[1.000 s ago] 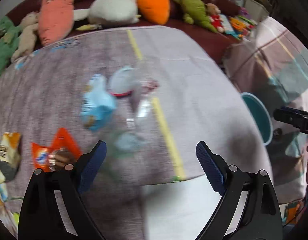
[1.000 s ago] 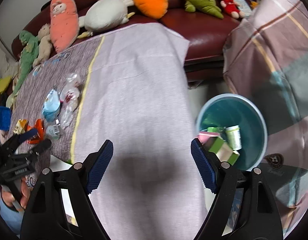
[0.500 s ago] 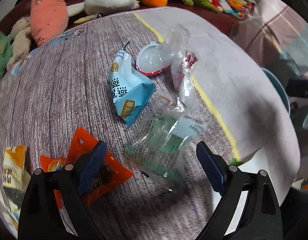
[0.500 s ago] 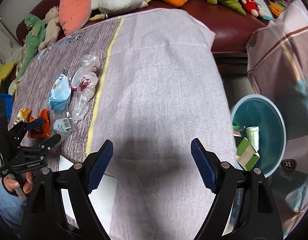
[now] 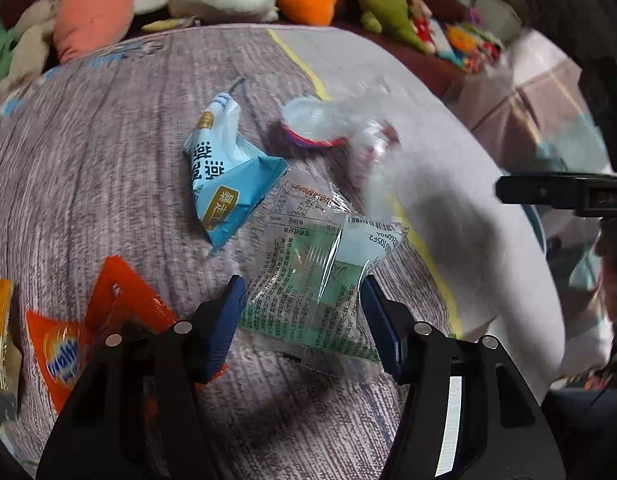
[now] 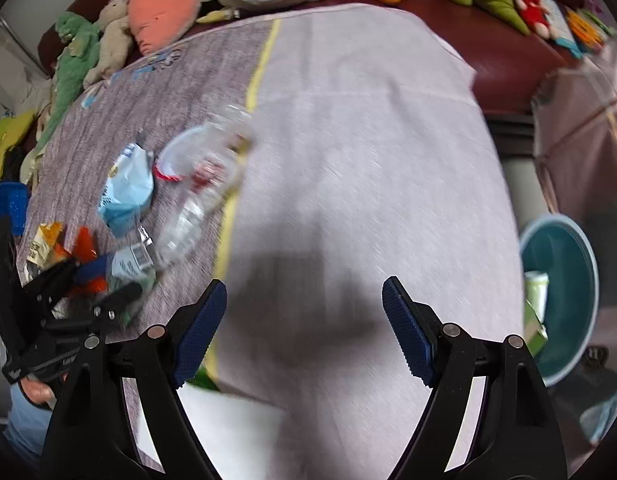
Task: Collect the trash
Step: 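Grasp the clear snack packet with the left tool while the right tool grasps the plastic bag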
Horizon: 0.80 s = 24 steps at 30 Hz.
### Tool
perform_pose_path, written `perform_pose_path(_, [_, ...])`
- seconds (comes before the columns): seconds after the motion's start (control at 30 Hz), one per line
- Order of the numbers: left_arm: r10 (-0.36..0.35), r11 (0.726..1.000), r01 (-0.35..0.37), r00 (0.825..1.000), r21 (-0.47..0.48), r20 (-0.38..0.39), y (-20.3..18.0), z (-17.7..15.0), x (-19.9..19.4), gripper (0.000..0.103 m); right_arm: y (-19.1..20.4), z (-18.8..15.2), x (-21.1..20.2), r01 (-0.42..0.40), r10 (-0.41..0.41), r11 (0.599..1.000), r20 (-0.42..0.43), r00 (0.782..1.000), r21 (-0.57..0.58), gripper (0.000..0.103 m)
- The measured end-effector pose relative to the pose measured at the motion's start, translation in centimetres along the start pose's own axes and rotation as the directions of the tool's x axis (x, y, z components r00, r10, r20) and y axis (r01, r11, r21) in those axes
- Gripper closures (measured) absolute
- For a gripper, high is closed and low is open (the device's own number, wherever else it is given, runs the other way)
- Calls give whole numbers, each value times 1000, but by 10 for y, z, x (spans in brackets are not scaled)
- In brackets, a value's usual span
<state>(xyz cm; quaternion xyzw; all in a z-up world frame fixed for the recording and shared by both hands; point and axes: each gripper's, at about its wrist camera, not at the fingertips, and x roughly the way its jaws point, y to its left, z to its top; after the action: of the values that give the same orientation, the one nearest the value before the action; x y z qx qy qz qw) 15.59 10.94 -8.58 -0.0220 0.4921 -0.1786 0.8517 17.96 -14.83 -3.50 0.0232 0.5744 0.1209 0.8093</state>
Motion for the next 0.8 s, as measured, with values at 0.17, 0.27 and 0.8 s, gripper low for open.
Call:
perform_pose_path(0.17, [-45,997,46,999,-58,11,12,0,-5,42,25,31,22,-70,70,997,2,998,-20,27])
perform_pose_path(0.27, [-50,996,50,999,-72,2,16,2,-3,42,37,47,40,-91,91,995,-5,996,-38,27])
perform_pose_path(0.8, [-51,995,51,999,-83,-1,-9,3,-3,42,33,50,54,-156,156,986,3,988,-57,82])
